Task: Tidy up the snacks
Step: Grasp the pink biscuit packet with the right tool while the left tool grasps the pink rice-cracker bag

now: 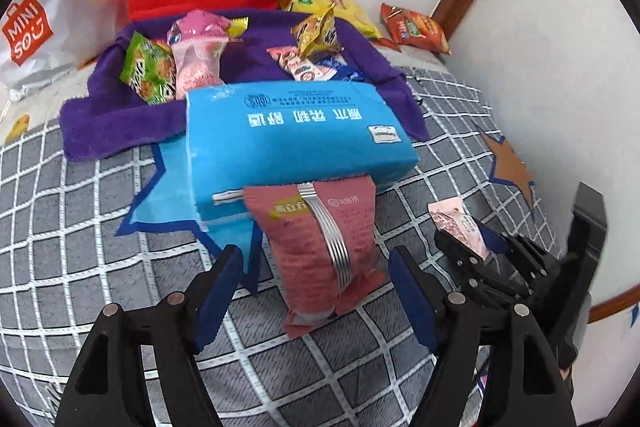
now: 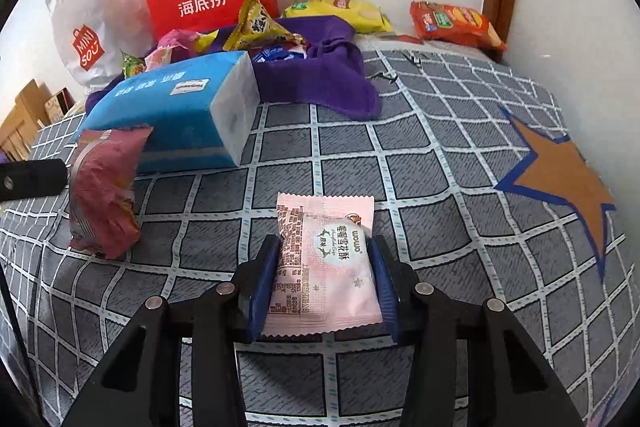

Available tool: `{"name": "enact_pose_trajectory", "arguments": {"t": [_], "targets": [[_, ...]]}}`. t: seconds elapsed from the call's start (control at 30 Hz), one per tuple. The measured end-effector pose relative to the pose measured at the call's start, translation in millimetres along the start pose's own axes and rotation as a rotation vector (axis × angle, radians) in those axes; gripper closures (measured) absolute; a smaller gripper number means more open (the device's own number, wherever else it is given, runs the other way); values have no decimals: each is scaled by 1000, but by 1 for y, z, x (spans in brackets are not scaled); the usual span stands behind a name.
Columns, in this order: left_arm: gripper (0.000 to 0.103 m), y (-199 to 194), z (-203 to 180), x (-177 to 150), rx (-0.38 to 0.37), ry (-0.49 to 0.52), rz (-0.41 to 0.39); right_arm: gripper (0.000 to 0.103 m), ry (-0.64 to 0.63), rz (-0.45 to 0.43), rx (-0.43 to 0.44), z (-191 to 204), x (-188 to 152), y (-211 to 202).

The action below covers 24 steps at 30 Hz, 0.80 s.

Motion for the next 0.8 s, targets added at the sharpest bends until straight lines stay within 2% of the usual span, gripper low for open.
{"name": "enact_pose_trajectory", "arguments": {"t": [0.07, 0.17, 0.23, 0.27, 0.37, 0.47, 0.53, 0.6, 0.7, 0.8], "targets": [[29, 9, -1, -1, 4, -16, 14, 57, -10, 2, -8, 1, -1, 0], [31, 24, -3, -3, 57, -10, 29, 56, -13, 4, -8, 2, -1, 1], [42, 29, -3, -4, 56, -9, 27, 56, -1, 3, 4, 1, 0, 1], [55, 30, -4, -5, 20, -19, 33, 56, 6, 2, 11, 0, 0, 1], [62, 23, -2, -7, -2, -30, 42, 56, 13, 1, 19, -1, 0, 1], [62, 3, 6, -10, 15, -1, 33, 57, -3, -1, 15, 0, 1, 0], [62, -9, 18, -14, 66, 3, 40, 57, -23, -7, 16, 6, 2, -1], [62, -20, 35, -21, 117, -6, 47, 57, -26, -10, 44, 17, 3, -2], [62, -31, 58, -30, 153, -28, 49, 57, -35, -12, 128, 38, 3, -4], [61, -29, 77, -34, 204, -46, 43, 57, -68, -8, 135, 54, 2, -1]]}}
Point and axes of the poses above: each gripper's, at about its wrist camera, not at the fingertips, and y roughly the way its jaws point, z to its left, x to its top, the point moved 6 cm from there along y, roughly the way its jaws point, and after that the axes turned 8 degrees about -z, right-handed, at the moved point
